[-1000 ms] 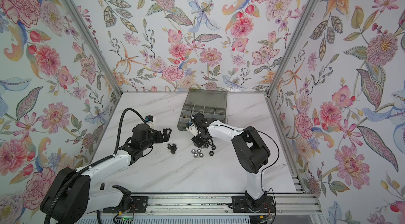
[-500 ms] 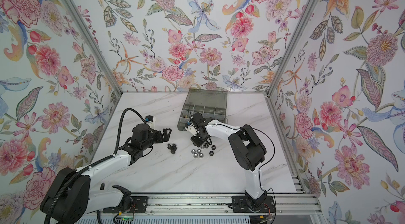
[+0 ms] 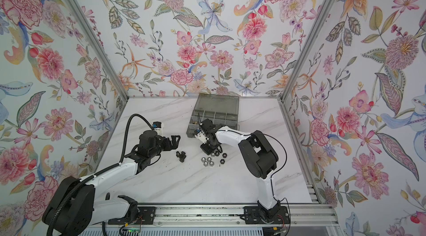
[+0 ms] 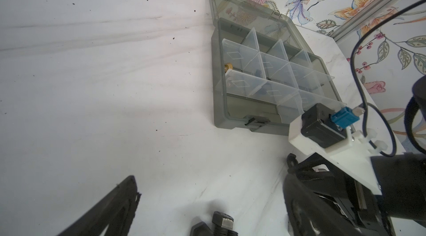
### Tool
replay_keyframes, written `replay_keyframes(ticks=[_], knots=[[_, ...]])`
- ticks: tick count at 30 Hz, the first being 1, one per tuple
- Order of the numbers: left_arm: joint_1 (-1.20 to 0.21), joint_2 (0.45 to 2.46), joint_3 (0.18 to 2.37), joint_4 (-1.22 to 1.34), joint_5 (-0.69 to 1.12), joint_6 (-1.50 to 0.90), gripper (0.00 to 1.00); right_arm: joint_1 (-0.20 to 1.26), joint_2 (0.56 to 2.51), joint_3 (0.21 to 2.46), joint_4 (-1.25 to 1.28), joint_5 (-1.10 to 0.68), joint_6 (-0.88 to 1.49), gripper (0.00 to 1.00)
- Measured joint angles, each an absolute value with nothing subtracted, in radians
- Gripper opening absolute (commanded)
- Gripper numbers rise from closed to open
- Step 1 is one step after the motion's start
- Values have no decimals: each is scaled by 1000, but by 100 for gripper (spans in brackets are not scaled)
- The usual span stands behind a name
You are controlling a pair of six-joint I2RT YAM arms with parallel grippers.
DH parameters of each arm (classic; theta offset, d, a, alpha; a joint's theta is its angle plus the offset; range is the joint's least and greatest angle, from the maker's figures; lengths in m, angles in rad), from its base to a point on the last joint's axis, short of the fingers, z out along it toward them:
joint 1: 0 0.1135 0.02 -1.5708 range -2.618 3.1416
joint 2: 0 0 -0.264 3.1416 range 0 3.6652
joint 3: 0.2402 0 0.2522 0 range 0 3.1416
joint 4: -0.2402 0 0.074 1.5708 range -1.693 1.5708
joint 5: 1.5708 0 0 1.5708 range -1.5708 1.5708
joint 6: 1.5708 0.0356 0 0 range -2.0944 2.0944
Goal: Sort the screws and nuts into containers
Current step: Pick up the nut from the center of the table.
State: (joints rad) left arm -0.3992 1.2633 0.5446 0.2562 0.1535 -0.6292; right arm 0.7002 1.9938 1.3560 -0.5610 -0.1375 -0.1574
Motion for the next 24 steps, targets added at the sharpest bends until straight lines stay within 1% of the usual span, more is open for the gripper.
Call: replay_keyframes(ticks=[4, 18, 20, 24], knots=[[-399, 1263, 545, 256, 153, -629, 99, 700, 1994, 1356, -561, -137, -161, 22], [-399, 1263, 545, 256, 153, -629, 99, 698, 1994, 1350, -558, -138, -162, 22], [-399, 1263, 545, 256, 154, -629, 99, 698, 1992, 1348, -556, -138, -164, 20], [-399, 1263, 545, 256, 154, -629, 99, 694, 1992, 1346, -553, -138, -169, 13]])
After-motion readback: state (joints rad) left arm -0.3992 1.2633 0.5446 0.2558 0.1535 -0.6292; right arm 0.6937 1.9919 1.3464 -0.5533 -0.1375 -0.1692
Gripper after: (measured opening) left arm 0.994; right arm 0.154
